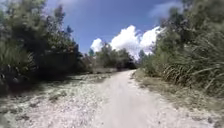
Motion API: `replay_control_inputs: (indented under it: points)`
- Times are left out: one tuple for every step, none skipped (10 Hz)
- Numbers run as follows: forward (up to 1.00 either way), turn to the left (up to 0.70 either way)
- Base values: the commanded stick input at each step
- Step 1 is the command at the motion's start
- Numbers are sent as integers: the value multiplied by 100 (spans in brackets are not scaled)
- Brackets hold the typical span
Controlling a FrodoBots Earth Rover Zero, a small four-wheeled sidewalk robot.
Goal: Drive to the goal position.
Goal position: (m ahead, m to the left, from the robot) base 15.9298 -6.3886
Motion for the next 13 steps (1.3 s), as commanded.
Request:
replay_control_inputs:
  points:
    - [50, 0]
    - [50, 0]
    - [50, 0]
    - [50, 0]
    - [50, 0]
    - [50, 0]
    - [50, 0]
    - [50, 0]
    - [50, 0]
    - [50, 0]
    - [50, 0]
    - [50, 0]
    - [50, 0]
